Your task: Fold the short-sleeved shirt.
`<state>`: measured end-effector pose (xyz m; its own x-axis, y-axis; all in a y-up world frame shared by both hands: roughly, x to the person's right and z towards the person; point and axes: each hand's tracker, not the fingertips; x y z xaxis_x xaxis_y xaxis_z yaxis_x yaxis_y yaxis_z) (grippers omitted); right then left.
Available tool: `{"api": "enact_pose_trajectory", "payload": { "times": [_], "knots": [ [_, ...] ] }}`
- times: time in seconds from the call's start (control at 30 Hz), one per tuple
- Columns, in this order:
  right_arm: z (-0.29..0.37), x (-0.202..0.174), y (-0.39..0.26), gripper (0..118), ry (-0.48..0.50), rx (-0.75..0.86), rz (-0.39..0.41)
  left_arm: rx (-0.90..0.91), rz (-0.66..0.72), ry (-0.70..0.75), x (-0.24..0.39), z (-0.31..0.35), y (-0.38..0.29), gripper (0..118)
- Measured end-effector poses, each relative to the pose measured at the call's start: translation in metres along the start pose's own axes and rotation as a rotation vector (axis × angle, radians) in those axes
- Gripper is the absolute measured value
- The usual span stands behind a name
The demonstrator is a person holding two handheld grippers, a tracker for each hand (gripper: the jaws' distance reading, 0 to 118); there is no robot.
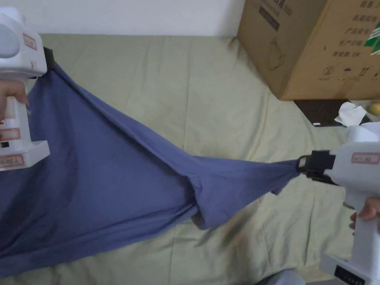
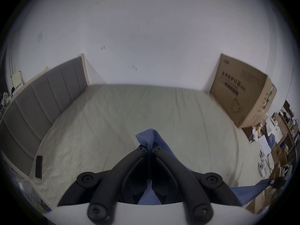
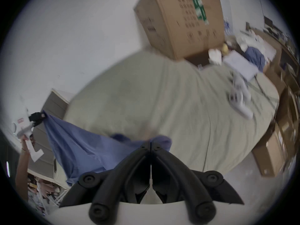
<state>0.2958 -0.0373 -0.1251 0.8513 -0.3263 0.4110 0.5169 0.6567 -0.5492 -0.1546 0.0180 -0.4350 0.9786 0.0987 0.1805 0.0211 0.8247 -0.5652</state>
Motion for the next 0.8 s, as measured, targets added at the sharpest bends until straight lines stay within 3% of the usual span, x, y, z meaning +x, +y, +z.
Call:
{"api": "enact_pose_trajectory", "payload": {
  "times": [0.1,0.23,0.37,0.57,0.8],
  "knots": [
    [0.038,-0.024,0.037,0,0.030,0.086,0.072,0.079,0.022,-0.005,-0.013,0.041,0.027,1],
    [0.087,-0.053,0.085,0,0.090,0.201,0.092,0.209,0.056,-0.008,-0.033,0.104,0.065,1],
    [0.137,-0.096,0.124,0,0.055,0.355,0.206,0.340,0.072,0.005,-0.056,0.157,0.108,1],
    [0.206,-0.163,0.171,0,0.045,0.527,0.295,0.479,0.069,0.032,-0.075,0.223,0.152,1],
    [0.248,-0.227,0.207,0,-0.004,0.616,0.334,0.535,0.109,0.039,-0.088,0.247,0.183,1]
  ]
}}
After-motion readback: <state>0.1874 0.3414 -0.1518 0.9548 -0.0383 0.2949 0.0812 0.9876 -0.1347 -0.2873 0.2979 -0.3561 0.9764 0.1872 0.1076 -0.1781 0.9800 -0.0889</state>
